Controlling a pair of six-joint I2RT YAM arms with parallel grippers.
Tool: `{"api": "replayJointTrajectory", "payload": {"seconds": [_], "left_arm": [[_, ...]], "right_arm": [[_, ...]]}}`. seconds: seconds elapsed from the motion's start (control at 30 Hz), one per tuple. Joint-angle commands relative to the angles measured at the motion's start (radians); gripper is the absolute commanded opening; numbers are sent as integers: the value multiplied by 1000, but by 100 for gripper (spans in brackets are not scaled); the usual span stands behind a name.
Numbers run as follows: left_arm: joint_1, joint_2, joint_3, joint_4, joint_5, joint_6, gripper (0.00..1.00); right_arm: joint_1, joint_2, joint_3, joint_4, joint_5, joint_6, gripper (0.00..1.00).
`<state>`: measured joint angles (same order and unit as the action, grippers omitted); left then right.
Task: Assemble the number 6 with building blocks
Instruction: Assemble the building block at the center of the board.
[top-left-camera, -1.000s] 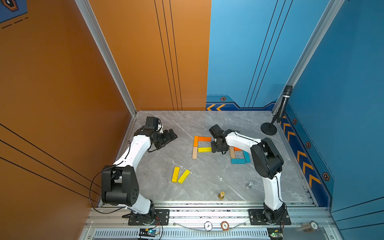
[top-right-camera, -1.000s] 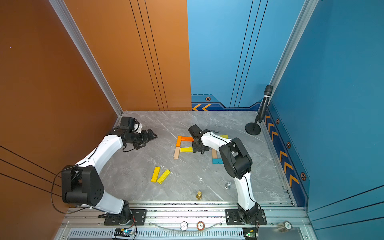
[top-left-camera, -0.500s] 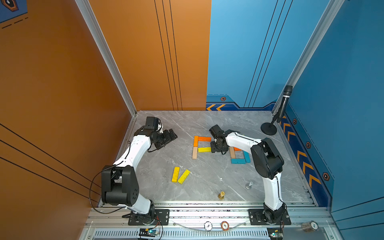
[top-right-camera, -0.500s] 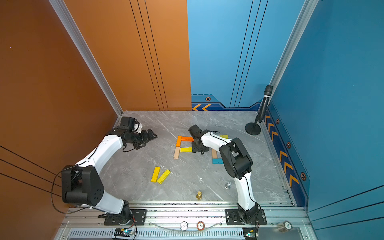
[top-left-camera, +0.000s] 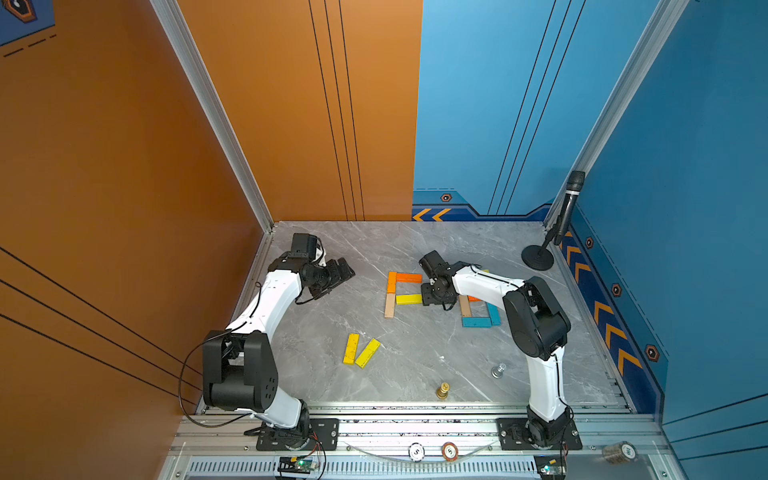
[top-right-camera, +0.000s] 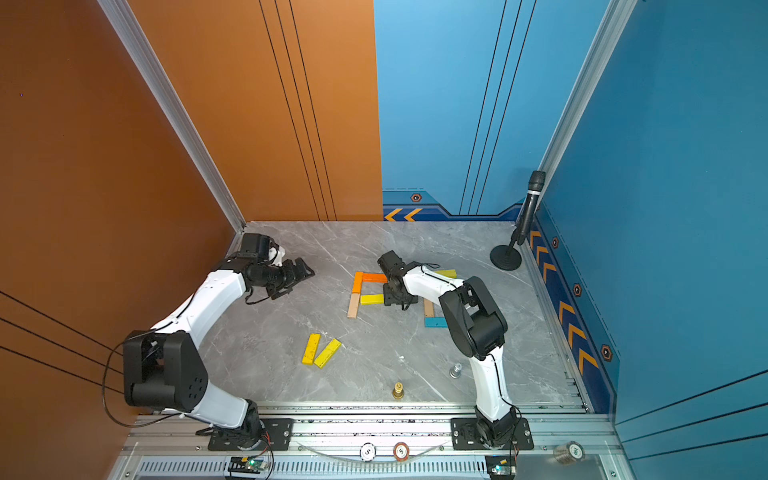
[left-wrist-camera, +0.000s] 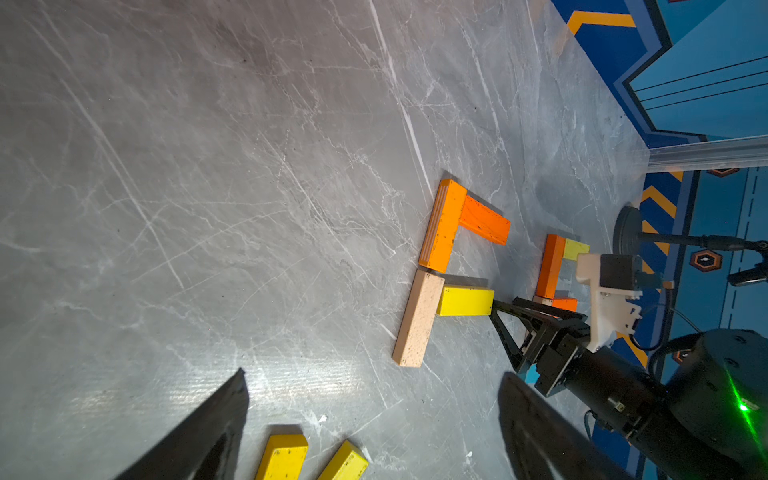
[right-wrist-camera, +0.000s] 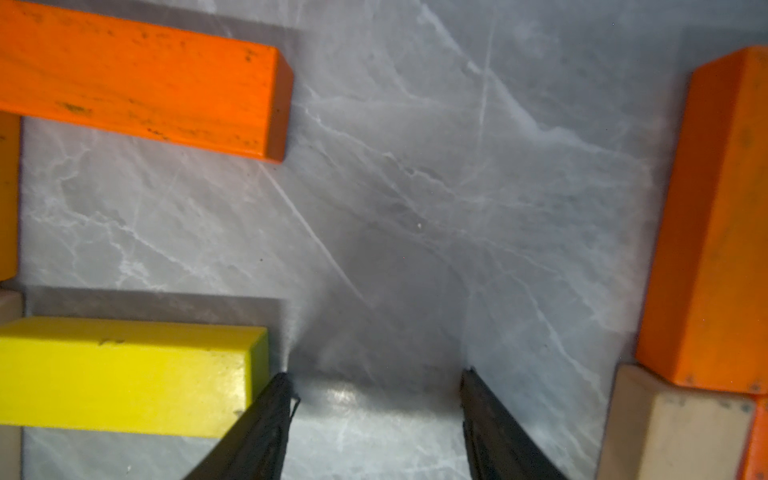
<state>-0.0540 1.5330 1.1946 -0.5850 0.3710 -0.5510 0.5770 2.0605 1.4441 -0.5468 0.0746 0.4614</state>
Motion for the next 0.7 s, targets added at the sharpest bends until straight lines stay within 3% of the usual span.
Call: {"api": "replayJointTrajectory", "payload": {"seconds": [0.0, 0.67], "left_arm": [[-9, 10, -10, 7, 14, -4, 94], [-12, 9, -9, 8, 14, -6, 94]], "right_arm": [[8, 21, -47, -68, -38, 29, 65], [30, -14, -86, -61, -39, 56, 67]]}}
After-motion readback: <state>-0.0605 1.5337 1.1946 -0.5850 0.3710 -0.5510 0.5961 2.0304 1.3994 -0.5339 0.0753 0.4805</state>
